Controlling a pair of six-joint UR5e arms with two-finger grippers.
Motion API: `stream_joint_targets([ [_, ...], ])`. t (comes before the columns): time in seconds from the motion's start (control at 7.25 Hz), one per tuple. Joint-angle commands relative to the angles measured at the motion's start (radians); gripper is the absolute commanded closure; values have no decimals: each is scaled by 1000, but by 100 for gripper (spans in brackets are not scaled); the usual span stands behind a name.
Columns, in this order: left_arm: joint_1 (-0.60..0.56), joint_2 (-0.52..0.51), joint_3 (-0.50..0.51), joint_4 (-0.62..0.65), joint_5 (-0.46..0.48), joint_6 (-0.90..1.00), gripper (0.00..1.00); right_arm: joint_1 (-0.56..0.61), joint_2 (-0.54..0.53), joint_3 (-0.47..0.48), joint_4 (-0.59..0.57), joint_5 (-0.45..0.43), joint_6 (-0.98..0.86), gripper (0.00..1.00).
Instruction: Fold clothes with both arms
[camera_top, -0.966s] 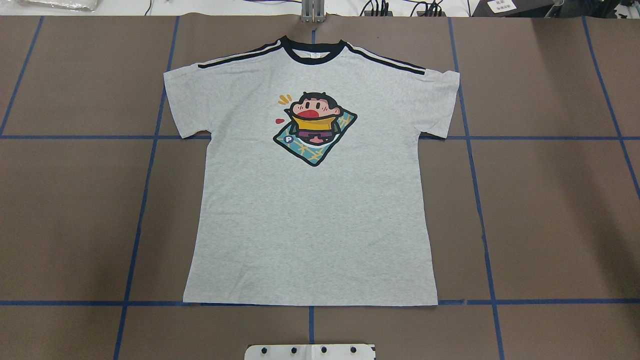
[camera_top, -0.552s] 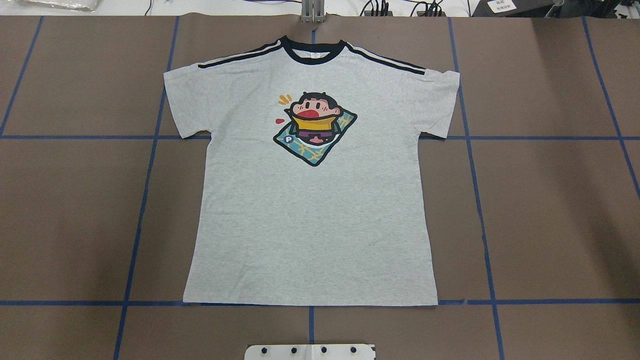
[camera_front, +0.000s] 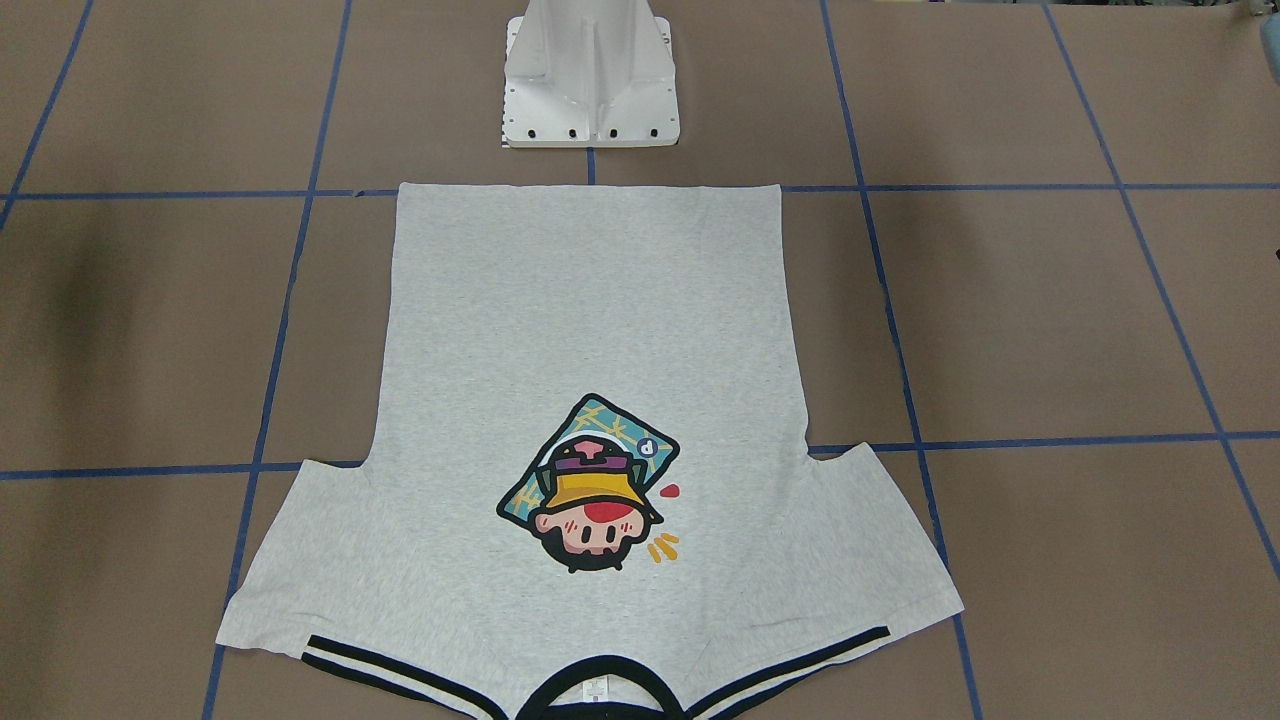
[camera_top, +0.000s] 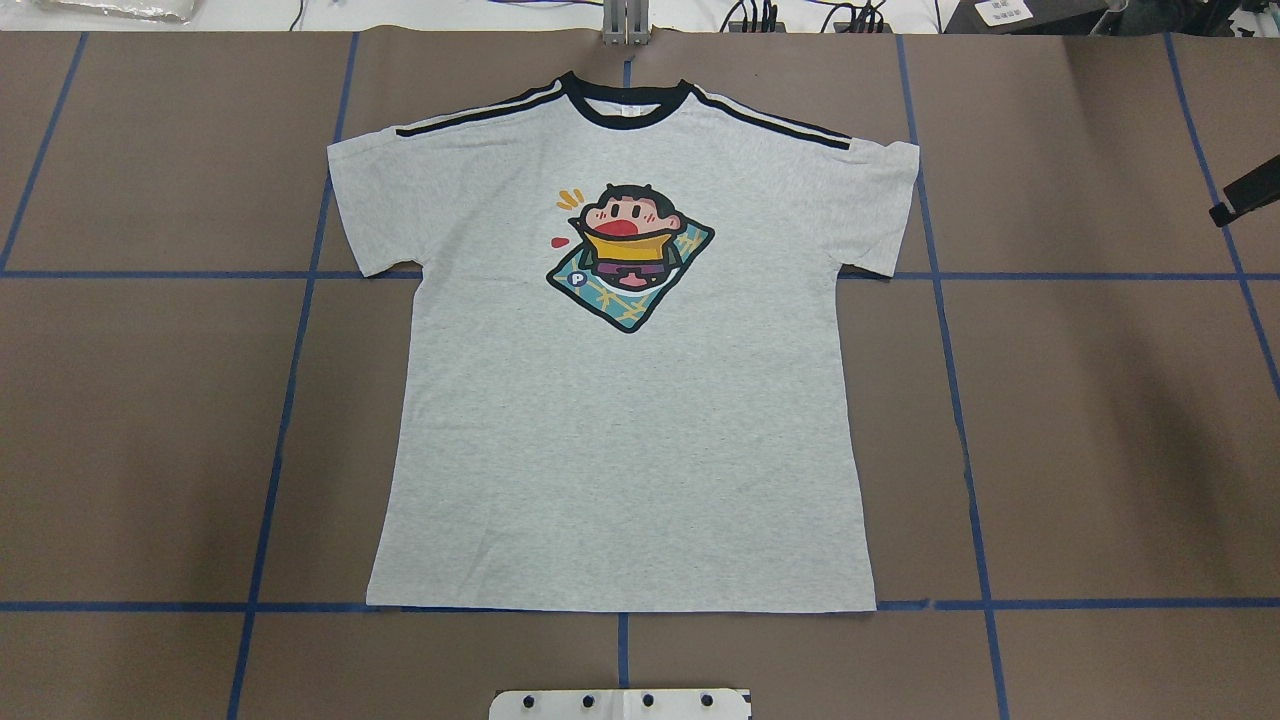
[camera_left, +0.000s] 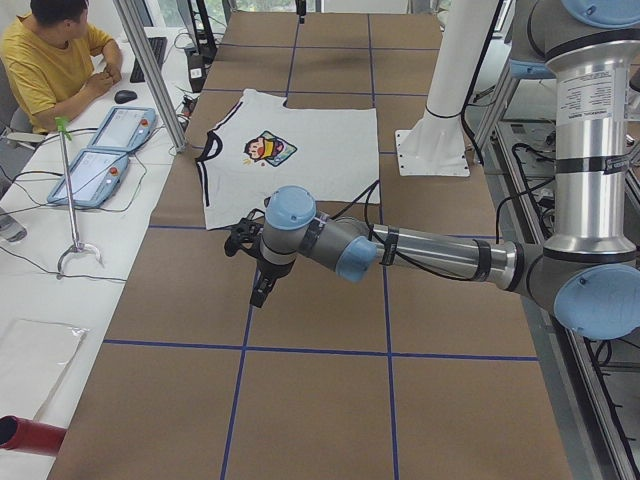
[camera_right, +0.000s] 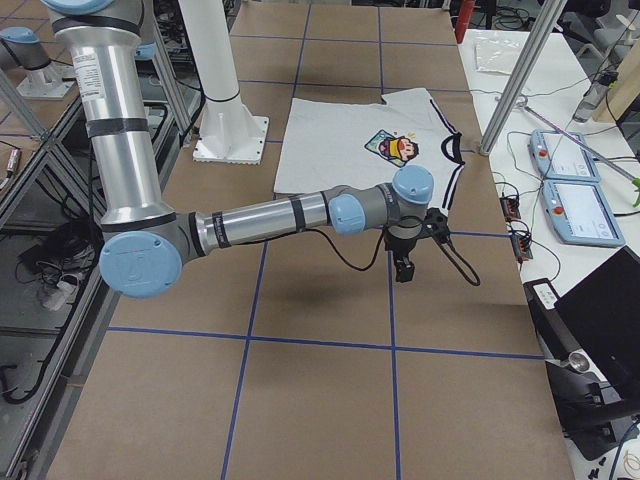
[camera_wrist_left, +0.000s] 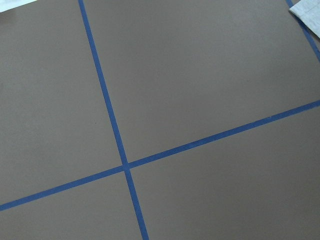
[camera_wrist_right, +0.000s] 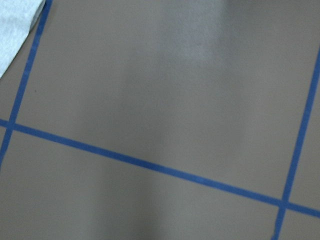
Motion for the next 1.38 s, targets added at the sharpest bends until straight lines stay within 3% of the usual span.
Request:
stream_joint_targets([
  [0.0,1,-2,0,0,-17,-4,0,-82,177,-271,210,-11,151,0],
  [0.14,1,-2,-2,-2,-17,-4,0,-115,231,-379,355,-43,267,0],
  [0.28,1,-2,-5,-2,-18,-4,0,-163,271,-424,438,-72,418,0],
  [0.41,1,-3,-3,-2,-18,-4,0,-196,314,-429,451,-120,538,5],
  [0.69,1,-3,-5,-2,-18,-5,0,-298,339,-455,526,-323,632,18],
  [1.1,1,-3,-6,-2,-18,-5,0,-328,472,-588,540,-337,847,25],
  [1.24,1,-3,-7,-2,-18,-5,0,-328,512,-663,618,-353,943,26],
])
